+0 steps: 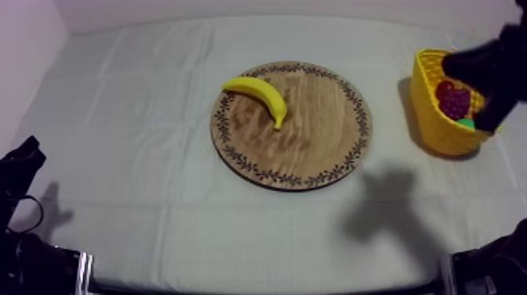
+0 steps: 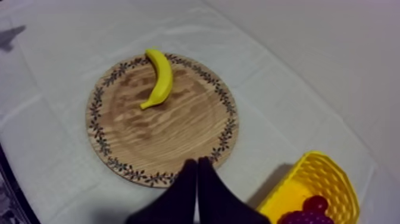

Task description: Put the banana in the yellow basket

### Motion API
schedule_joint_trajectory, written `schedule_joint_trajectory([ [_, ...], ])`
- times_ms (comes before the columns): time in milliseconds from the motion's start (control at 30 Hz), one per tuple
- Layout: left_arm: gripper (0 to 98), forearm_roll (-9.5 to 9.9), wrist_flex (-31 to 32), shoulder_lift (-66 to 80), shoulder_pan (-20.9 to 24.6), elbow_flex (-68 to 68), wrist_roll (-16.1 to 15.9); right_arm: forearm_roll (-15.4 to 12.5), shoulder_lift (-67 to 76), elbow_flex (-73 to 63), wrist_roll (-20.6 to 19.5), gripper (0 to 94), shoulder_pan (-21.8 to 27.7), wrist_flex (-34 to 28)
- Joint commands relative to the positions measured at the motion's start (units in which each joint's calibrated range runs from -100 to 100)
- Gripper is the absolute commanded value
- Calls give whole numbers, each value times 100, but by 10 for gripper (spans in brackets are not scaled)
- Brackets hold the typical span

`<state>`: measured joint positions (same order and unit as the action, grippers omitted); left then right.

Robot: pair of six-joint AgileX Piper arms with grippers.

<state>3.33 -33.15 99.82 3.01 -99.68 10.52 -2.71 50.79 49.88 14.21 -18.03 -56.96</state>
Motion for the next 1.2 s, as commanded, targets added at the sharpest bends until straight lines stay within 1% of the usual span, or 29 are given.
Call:
schedule_joint_trajectory([
  [0, 1, 2, 1, 0, -1, 1, 1, 25, -1045, -1784, -38, 8, 20, -617],
  [67, 1, 2, 1, 0, -1, 1, 1, 109, -1543, -2473, -70, 8, -13, -987],
  [167, 1, 2, 1, 0, -1, 1, 1, 309, -2350, -3534, -56, 9, -155, -1616],
  [300, 1, 2, 1, 0, -1, 1, 1, 557, -3411, -4812, 169, 9, -364, -2433],
  [500, 1, 2, 1, 0, -1, 1, 1, 848, -4759, -6038, 231, 9, -639, -3199],
  [667, 1, 2, 1, 0, -1, 1, 1, 1091, -5714, -6505, 174, 8, -871, -3586],
  [767, 1, 2, 1, 0, -1, 1, 1, 1190, -6196, -6611, 157, 8, -984, -3759],
  [933, 1, 2, 1, 0, -1, 1, 1, 1186, -6747, -6786, 119, 7, -1016, -3900],
  [1167, 1, 2, 1, 0, -1, 1, 1, 1250, -7096, -7070, 51, 20, -1014, -3940],
])
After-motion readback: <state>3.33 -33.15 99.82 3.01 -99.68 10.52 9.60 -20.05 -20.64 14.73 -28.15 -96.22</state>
